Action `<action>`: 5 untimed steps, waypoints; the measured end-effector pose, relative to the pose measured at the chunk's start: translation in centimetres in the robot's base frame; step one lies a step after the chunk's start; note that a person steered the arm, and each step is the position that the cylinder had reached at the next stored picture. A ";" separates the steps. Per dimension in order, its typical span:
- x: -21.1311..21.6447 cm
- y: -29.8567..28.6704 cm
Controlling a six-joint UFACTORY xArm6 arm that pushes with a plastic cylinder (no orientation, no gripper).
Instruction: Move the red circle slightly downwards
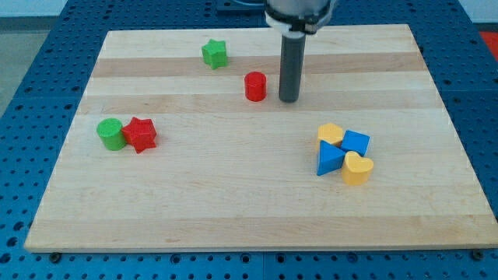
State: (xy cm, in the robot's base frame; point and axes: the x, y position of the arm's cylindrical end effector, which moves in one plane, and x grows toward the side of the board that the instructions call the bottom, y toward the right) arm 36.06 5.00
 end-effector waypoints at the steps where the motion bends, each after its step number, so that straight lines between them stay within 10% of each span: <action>1: -3.4 -2.2; 5: -7.4 -8.2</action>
State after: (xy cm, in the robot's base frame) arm 28.64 -3.15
